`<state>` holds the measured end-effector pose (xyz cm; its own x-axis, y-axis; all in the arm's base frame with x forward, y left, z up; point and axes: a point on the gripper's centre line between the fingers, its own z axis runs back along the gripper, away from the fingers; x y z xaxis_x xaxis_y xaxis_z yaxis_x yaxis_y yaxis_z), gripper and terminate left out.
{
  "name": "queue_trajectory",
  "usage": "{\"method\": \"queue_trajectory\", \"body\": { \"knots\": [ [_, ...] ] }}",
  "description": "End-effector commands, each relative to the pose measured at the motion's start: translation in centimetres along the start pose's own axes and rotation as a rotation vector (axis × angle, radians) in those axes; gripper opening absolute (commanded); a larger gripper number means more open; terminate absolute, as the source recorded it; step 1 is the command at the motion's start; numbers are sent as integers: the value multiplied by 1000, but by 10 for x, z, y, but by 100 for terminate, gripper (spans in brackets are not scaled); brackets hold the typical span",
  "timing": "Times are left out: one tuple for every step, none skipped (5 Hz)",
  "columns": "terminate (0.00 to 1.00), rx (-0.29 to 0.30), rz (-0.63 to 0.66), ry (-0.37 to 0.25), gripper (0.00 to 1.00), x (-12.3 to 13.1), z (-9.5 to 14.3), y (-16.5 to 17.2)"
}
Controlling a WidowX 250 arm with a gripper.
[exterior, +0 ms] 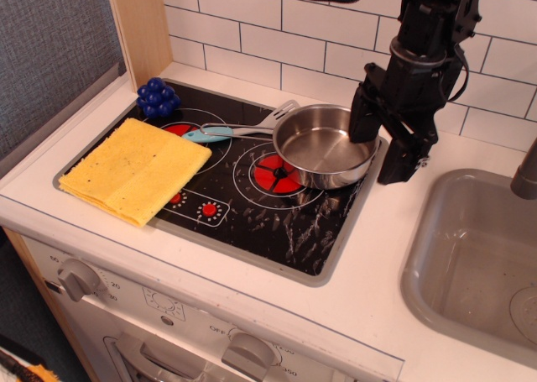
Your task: Place the silver pot on the yellow cloth.
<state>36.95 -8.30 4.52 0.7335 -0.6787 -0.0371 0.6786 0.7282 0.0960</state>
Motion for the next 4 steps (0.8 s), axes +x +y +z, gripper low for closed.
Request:
{"method": "queue_trajectory", "body": {
  "knots": [
    [0, -48, 75, -37, 100, -6, 3, 3],
    [0, -63, 137, -20, 100, -12, -2, 10],
    [0, -61, 181, -8, 100, -16, -7, 14],
    [0, -80, 193, -21, 0, -18, -11, 16]
  ]
}}
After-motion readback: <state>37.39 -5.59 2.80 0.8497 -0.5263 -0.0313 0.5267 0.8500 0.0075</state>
